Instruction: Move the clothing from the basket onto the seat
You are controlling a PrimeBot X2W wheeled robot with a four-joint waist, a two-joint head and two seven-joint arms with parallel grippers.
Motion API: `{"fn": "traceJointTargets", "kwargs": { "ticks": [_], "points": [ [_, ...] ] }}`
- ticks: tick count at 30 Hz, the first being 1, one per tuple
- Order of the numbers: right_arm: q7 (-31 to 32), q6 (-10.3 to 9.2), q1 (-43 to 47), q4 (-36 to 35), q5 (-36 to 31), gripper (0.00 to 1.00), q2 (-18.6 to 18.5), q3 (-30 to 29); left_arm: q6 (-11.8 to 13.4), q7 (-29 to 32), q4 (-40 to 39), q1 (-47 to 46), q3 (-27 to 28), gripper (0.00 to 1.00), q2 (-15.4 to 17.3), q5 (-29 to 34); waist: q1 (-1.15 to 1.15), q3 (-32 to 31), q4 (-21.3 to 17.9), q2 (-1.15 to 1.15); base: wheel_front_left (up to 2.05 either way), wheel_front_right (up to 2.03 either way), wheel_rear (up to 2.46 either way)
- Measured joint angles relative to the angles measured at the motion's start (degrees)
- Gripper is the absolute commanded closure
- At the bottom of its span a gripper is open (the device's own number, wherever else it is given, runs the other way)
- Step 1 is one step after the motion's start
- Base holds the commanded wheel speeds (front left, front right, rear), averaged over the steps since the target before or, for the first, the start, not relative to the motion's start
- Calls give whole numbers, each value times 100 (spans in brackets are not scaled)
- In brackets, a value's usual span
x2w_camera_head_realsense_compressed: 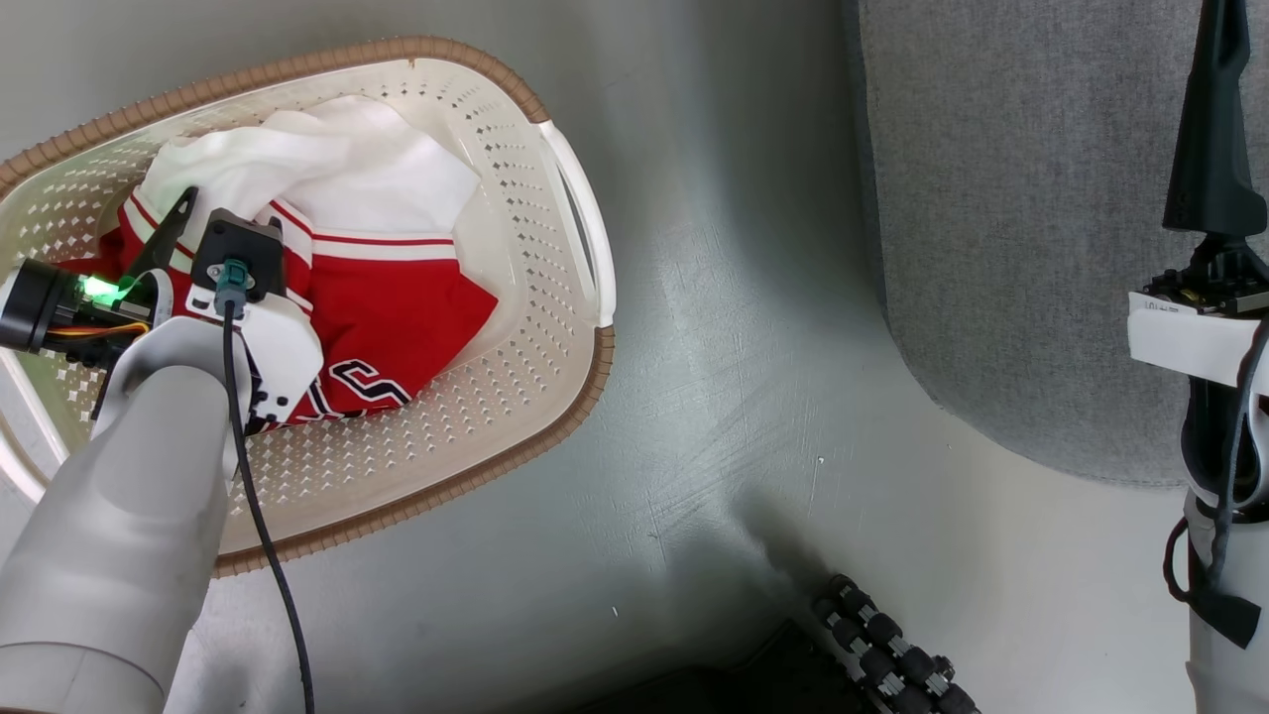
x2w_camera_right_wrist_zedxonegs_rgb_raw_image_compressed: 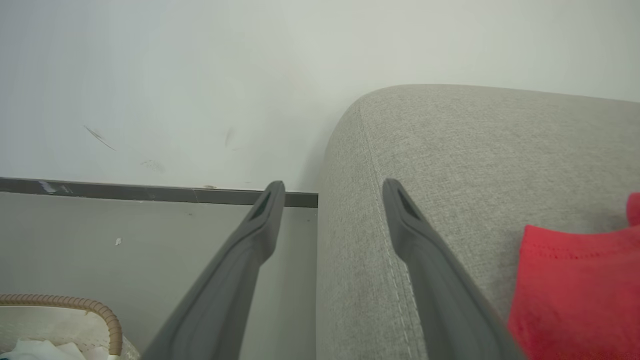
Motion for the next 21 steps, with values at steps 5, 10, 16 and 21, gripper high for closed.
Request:
{"fn": "traceJointTargets", "kwargs": {
  "ticks": [5, 10, 16, 21],
  "points": [
    [0, 0, 1, 4, 8, 0, 0, -24, 47, 5, 122, -57, -77, 100, -53, 30, 0, -11, 8, 0, 0, 0, 0],
    [0, 0, -3, 20, 49, 0, 0, -55, 37, -3, 196, -61, -196, 100, -101, 87, -1, -44, 25, 0, 0, 0, 0],
    [0, 0, -108, 44, 49, 0, 0, -57, -64, -194, 197, -61, -301, 100, -163, 104, 0, -123, 69, 0, 0, 0, 0],
    [0, 0, -135, 159, 48, 0, 0, -45, -107, -336, 130, -59, -363, 100, -241, 155, 0, -227, 124, 0, 0, 0, 0]
  ]
}}
